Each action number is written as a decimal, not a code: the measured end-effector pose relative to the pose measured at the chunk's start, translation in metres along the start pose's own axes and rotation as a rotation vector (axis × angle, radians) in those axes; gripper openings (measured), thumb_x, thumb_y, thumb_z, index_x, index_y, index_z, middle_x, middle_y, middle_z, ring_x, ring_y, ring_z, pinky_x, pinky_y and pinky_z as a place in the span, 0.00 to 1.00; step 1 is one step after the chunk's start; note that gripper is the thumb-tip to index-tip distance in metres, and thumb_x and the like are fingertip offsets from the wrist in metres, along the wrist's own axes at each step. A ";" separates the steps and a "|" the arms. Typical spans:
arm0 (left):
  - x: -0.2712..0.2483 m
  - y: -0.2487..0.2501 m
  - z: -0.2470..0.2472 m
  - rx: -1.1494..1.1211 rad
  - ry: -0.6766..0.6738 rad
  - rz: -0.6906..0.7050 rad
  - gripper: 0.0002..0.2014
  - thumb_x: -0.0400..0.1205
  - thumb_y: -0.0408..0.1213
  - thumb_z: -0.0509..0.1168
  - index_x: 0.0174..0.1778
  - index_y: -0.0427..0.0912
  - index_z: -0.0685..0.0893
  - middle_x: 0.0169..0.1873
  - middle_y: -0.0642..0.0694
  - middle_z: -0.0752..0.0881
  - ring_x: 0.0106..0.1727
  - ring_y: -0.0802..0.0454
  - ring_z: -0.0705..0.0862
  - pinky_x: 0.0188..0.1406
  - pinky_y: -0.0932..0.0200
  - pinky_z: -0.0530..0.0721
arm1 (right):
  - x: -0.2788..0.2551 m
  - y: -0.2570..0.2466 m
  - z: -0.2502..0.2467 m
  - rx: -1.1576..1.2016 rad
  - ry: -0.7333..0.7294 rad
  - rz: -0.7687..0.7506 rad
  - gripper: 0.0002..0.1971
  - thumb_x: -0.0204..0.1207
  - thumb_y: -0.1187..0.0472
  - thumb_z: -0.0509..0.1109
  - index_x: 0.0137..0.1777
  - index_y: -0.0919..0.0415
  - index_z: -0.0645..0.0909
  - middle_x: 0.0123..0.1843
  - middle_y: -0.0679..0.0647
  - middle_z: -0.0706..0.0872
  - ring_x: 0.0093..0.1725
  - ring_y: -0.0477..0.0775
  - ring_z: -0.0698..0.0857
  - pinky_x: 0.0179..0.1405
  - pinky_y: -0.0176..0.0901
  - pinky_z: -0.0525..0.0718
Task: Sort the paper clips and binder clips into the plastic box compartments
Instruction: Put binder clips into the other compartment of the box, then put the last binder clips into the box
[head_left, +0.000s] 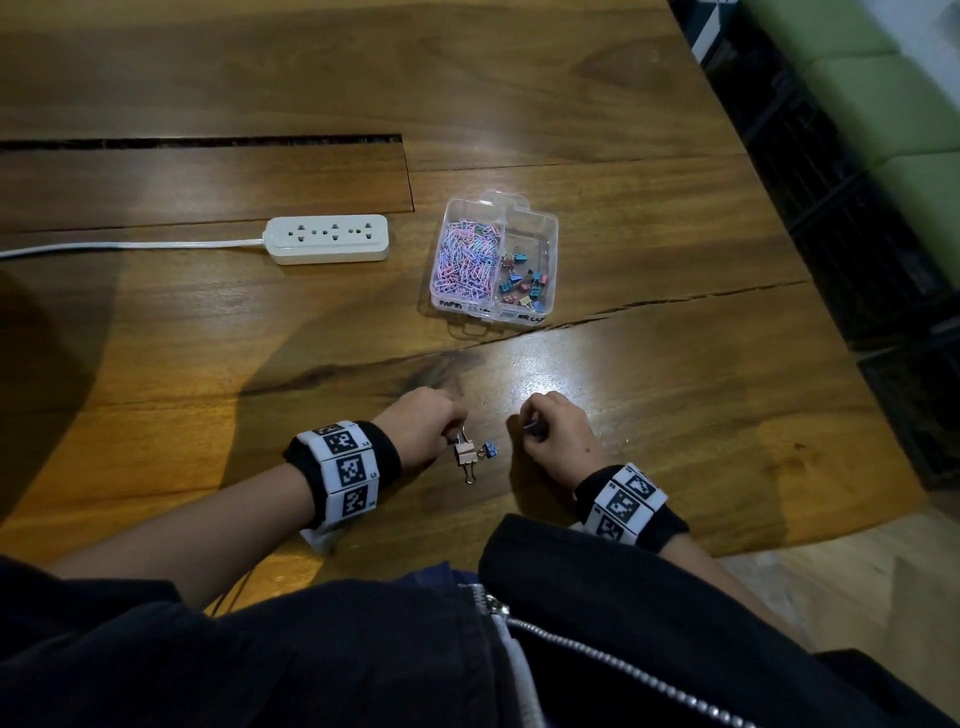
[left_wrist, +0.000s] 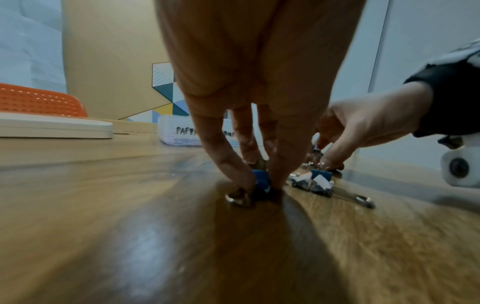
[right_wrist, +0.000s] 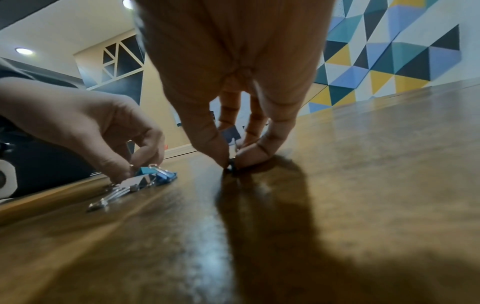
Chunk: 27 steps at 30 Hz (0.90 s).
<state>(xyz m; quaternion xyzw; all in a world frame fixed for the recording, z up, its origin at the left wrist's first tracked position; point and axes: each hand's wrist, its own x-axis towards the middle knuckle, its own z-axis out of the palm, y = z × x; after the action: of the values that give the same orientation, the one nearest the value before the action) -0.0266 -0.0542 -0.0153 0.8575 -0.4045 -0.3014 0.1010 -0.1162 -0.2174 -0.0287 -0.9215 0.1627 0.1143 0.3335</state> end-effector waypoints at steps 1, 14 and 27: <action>-0.001 0.000 -0.001 -0.019 0.007 0.004 0.04 0.78 0.29 0.60 0.42 0.42 0.77 0.44 0.46 0.78 0.45 0.52 0.73 0.44 0.61 0.70 | 0.001 0.001 0.000 0.003 -0.002 0.008 0.08 0.69 0.74 0.67 0.45 0.64 0.79 0.47 0.53 0.75 0.44 0.47 0.76 0.34 0.23 0.72; 0.007 -0.006 -0.011 -0.090 -0.007 -0.108 0.09 0.77 0.30 0.64 0.52 0.40 0.84 0.52 0.44 0.83 0.55 0.48 0.81 0.52 0.58 0.82 | 0.048 -0.012 -0.056 0.394 -0.006 0.141 0.16 0.68 0.77 0.67 0.34 0.54 0.72 0.41 0.49 0.77 0.44 0.51 0.79 0.39 0.35 0.79; 0.107 0.030 -0.101 -0.905 0.310 -0.166 0.11 0.78 0.24 0.63 0.55 0.35 0.80 0.51 0.38 0.83 0.41 0.50 0.83 0.45 0.57 0.86 | 0.090 -0.025 -0.071 0.398 0.295 0.106 0.10 0.75 0.70 0.66 0.55 0.67 0.81 0.53 0.59 0.85 0.49 0.51 0.82 0.51 0.38 0.82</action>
<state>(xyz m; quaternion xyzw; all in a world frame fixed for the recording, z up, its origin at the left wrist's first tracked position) 0.0671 -0.1616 0.0311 0.7917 -0.1434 -0.3225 0.4986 -0.0168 -0.2657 0.0105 -0.8346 0.2770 -0.0382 0.4746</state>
